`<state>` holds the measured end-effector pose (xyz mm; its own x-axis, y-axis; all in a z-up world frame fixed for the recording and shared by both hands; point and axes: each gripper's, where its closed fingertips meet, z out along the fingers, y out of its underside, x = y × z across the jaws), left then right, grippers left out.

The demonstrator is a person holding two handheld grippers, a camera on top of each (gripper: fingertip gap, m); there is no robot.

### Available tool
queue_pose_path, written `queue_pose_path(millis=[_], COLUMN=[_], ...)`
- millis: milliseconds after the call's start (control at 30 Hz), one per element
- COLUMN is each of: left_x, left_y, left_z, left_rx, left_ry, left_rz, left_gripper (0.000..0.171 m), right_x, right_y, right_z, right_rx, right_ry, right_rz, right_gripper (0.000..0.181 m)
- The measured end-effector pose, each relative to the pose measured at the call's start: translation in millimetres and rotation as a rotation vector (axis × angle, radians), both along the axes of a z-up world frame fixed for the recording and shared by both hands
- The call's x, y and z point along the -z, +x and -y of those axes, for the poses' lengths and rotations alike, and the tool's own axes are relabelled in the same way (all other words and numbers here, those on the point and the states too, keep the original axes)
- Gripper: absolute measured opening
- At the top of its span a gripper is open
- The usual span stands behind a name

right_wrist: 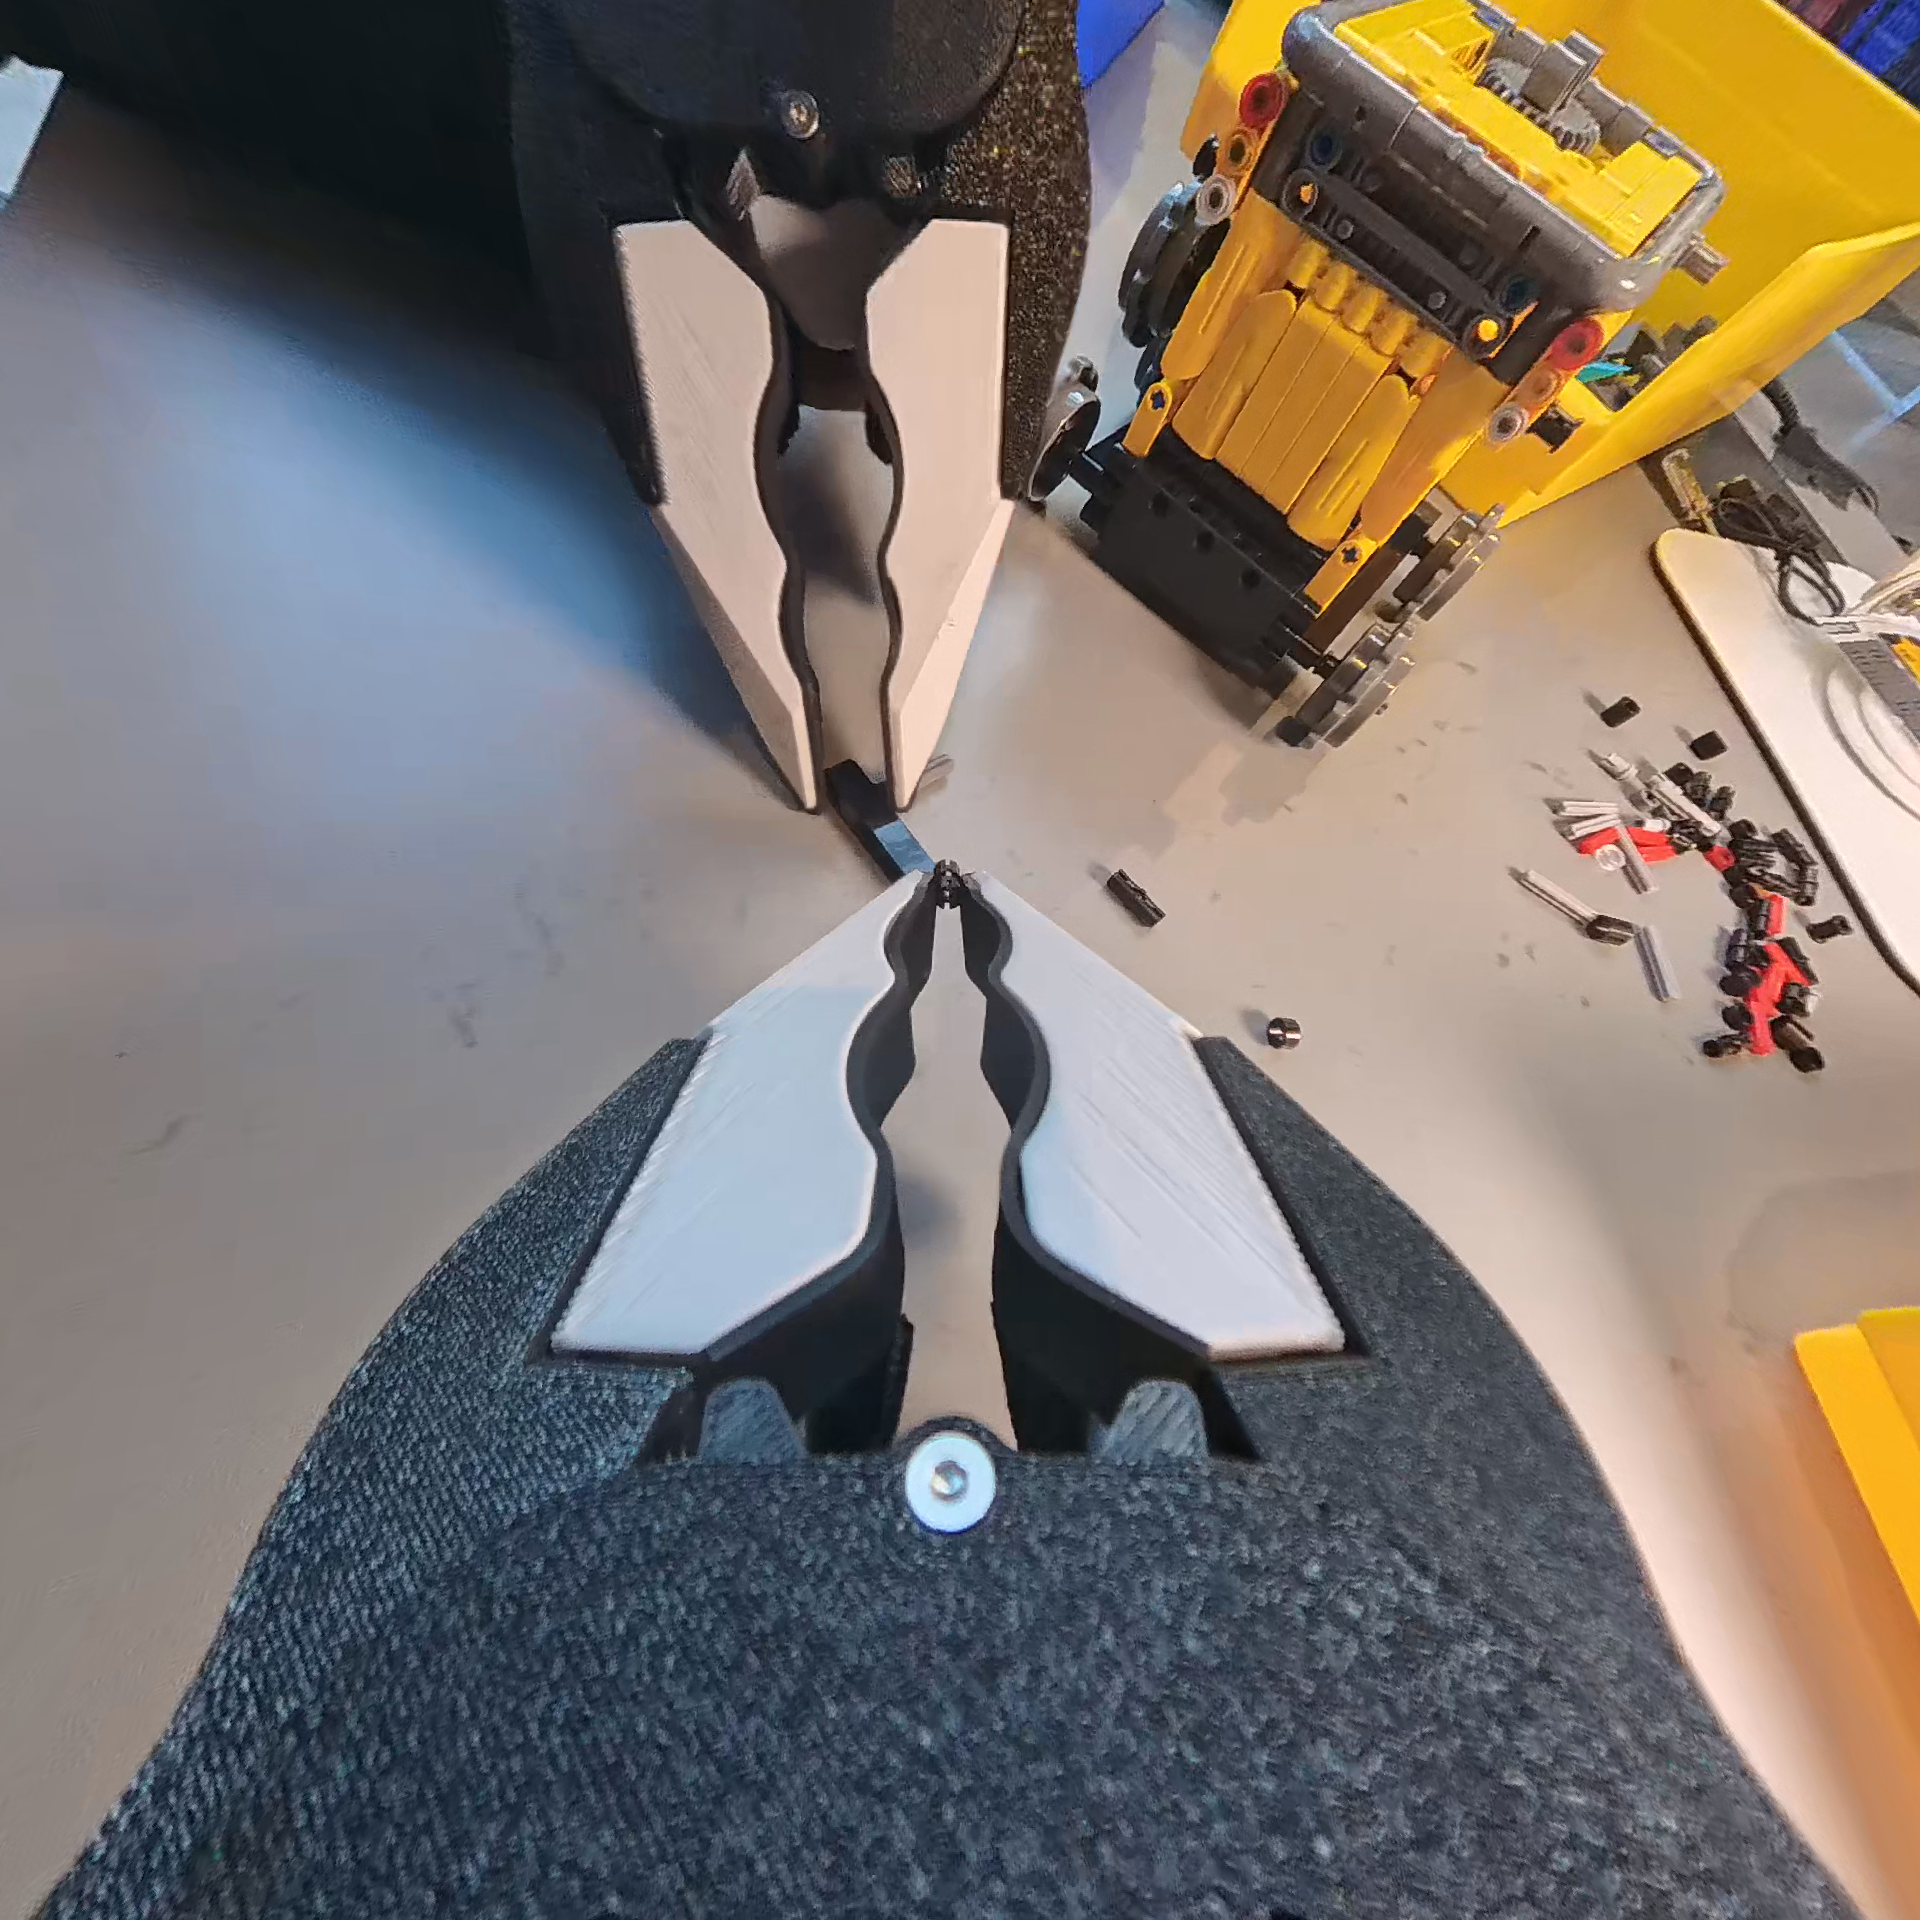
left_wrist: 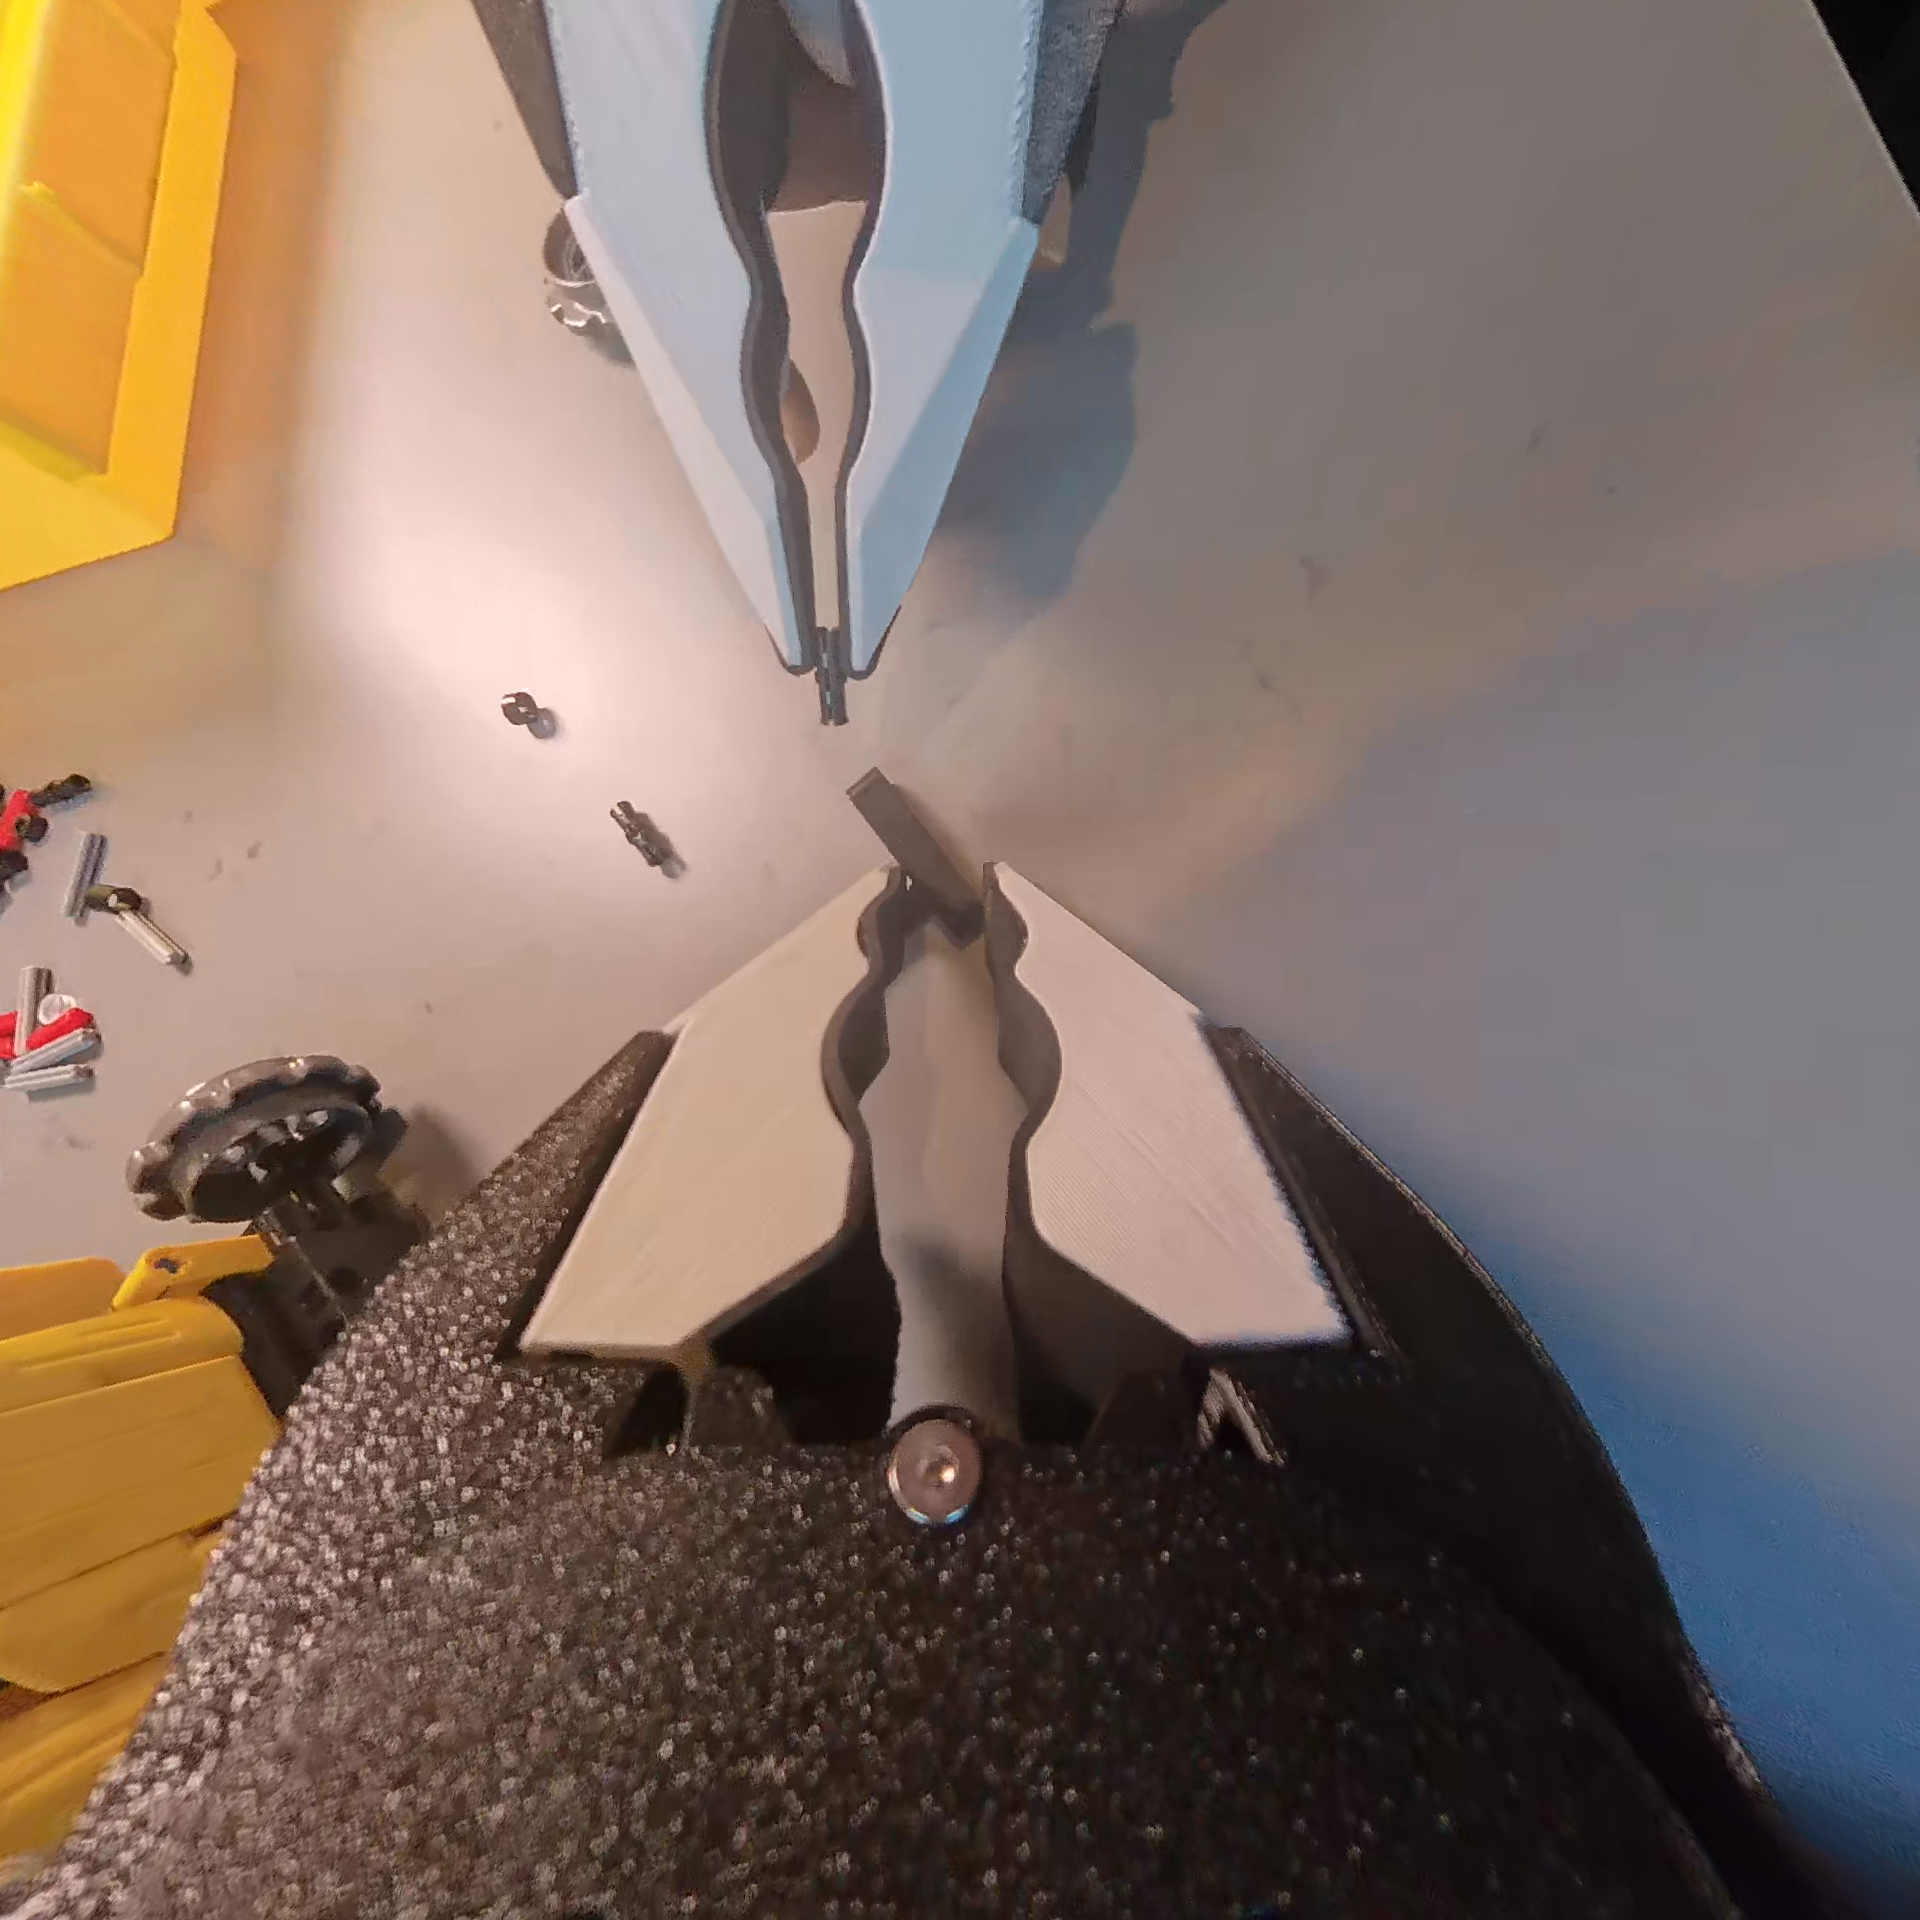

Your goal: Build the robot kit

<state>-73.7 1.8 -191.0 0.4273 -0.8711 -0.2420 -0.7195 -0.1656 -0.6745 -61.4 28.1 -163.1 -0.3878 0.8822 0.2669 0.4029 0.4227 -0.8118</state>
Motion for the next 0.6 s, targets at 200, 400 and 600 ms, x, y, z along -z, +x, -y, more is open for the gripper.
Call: queue_pose_path(millis=[200,400,600], left_x=[-13,-32,-26], left_y=[-7,-2,-1], left_z=[-4,-9,-12], left_rx=[-0.088,-0.166,-0.193], left_ry=[-0.143,-0.396,-0.449], left_rz=[0.182,0.453,0.459], left_gripper=[0.006,0.0,0.0], right_x=[-15,-21,-12], right_y=[-1,-3,1], right_z=[3,10,9], right_rx=[-0.006,-0.03,-0.027], right_ry=[-0.035,0.008,0.067], right_rz=[-0.064,-0.086,-0.029], right_gripper=[0.004,0.005,0.005])
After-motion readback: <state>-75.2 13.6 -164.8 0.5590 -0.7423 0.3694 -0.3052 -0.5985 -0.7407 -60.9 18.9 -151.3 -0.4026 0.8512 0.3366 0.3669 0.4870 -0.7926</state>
